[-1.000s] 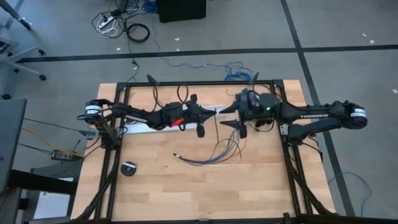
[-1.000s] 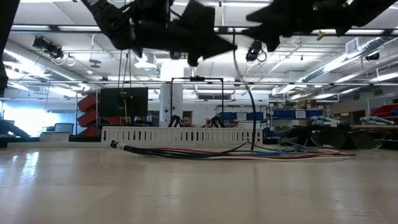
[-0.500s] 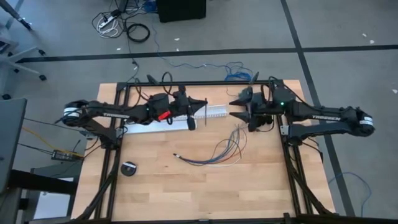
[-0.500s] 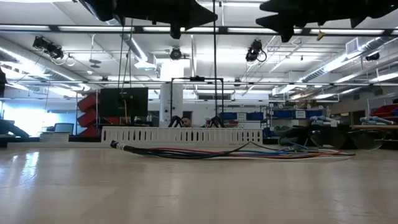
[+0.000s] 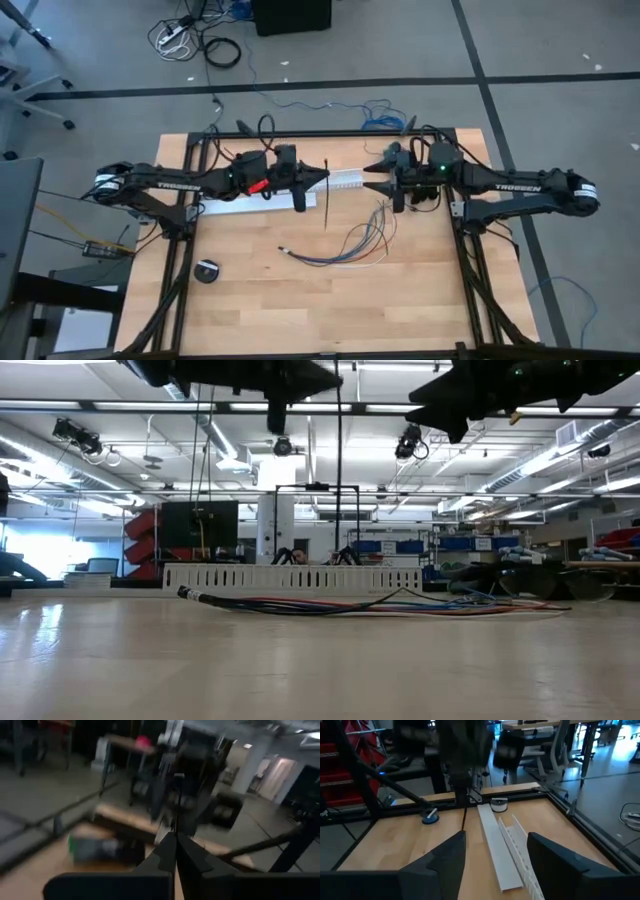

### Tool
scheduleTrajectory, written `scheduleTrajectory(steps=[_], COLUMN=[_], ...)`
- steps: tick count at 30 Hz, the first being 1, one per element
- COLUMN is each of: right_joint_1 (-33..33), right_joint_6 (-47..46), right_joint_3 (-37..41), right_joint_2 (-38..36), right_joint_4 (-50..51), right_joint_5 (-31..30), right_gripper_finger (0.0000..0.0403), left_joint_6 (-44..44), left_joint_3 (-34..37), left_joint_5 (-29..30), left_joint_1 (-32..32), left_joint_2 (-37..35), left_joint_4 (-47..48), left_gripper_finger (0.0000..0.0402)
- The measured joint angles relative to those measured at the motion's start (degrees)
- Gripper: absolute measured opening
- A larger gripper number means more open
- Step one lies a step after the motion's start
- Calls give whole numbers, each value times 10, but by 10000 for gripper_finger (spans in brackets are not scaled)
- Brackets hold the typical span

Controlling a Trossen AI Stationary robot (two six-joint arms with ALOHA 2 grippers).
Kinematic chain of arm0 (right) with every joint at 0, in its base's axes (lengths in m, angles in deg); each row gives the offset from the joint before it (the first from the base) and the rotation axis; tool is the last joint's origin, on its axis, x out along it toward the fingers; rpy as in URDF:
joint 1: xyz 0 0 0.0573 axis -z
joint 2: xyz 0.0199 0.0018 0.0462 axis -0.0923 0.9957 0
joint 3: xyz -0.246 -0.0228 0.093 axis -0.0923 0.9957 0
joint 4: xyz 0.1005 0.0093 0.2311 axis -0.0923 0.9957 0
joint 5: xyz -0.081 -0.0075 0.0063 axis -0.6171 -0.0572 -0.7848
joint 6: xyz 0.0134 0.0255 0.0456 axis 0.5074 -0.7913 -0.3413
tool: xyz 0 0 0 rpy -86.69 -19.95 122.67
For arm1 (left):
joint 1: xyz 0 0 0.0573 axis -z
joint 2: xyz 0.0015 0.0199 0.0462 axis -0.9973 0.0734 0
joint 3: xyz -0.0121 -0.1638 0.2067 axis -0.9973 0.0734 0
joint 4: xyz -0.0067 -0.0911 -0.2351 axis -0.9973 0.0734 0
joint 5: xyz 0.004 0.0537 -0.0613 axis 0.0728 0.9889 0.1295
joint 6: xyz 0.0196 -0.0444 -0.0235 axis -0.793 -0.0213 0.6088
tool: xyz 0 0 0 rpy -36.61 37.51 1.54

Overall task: Ziptie cables
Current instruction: Wrap the colored wires together using a zip tie

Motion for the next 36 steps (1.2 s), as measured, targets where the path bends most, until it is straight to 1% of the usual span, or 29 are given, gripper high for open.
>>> scheduleTrajectory(steps=[3,6,8,14,17,20,23,26,31,36], right_joint_1=[0,2,3,3,3,3,2,-3,-24,-56], right_joint_6=[0,0,0,0,-3,-14,-16,-16,-16,-15], right_joint_3=[0,0,0,0,0,0,0,0,1,1], right_joint_2=[0,0,0,0,0,0,0,0,0,13], right_joint_4=[1,0,0,-4,-4,-6,-6,-6,13,40], right_joint_5=[-1,-1,-1,-1,-1,-1,-1,0,35,41], right_gripper_finger=[205,204,204,203,200,198,197,199,197,195], left_joint_6=[35,68,71,101,82,83,77,67,35,2], left_joint_3=[33,65,87,144,162,175,177,177,177,177], left_joint_5=[6,-3,-2,23,41,46,53,60,59,40], left_joint_1=[4,9,11,11,12,11,12,16,16,16], left_joint_2=[5,6,7,8,8,8,20,47,98,119], left_joint_4=[-26,-88,-104,-161,-172,-180,-180,-191,-226,-226], left_gripper_finger=[0,0,0,0,0,0,0,0,0,0])
